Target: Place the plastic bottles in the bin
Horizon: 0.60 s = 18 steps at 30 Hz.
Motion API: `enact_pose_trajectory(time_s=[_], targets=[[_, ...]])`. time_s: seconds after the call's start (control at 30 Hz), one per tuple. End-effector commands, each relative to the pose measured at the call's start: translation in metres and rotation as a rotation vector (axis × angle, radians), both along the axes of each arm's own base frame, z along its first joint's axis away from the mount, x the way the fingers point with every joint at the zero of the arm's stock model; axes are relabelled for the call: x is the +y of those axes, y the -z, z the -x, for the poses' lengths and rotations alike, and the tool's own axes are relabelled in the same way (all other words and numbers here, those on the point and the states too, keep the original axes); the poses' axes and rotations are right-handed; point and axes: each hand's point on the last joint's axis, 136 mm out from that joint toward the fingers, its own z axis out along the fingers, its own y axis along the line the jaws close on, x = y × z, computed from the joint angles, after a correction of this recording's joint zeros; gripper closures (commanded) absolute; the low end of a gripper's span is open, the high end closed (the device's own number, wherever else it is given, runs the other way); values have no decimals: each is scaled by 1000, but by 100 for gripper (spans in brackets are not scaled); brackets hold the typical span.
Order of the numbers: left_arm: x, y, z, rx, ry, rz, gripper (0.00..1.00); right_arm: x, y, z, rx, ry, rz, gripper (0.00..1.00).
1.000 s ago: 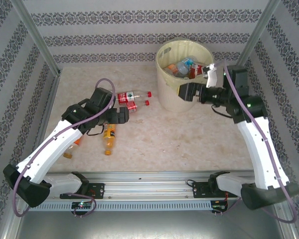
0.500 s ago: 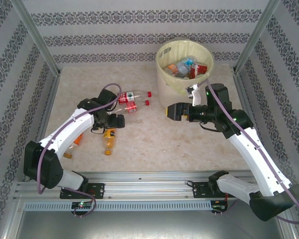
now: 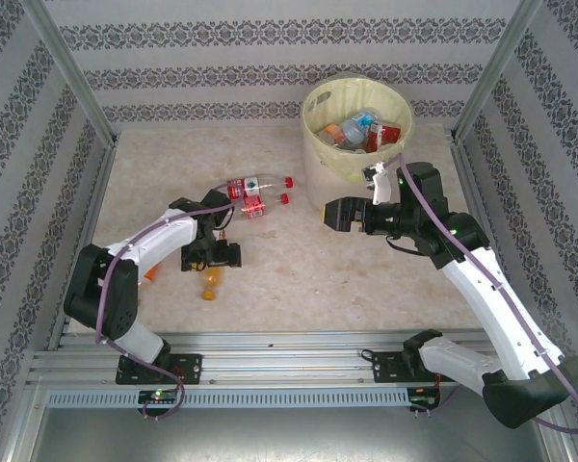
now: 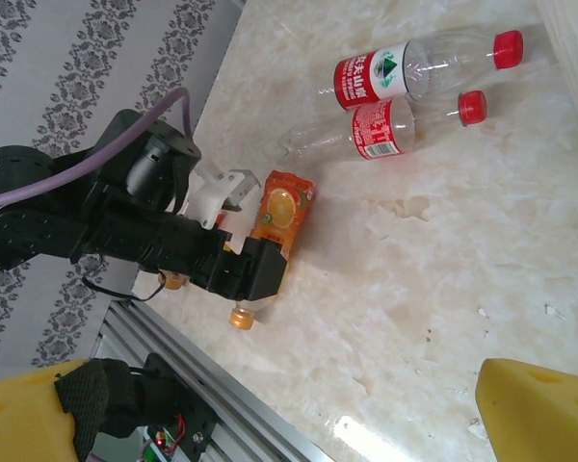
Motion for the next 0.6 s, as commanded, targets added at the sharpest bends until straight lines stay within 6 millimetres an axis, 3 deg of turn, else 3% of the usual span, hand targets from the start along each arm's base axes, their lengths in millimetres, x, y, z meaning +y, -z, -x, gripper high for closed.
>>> enact_pose_trajectory(time_s=[0.0,0.3,0.57], targets=[[2,6,5,34,-23,8,4,-1,0,2,-9,1,20,2],[-1,17,16,67,-34,37,10,1,8,-2,5,3,29,2],[-3,22,19,70,-28,53,20,1,16,-5,19,10,28,2]])
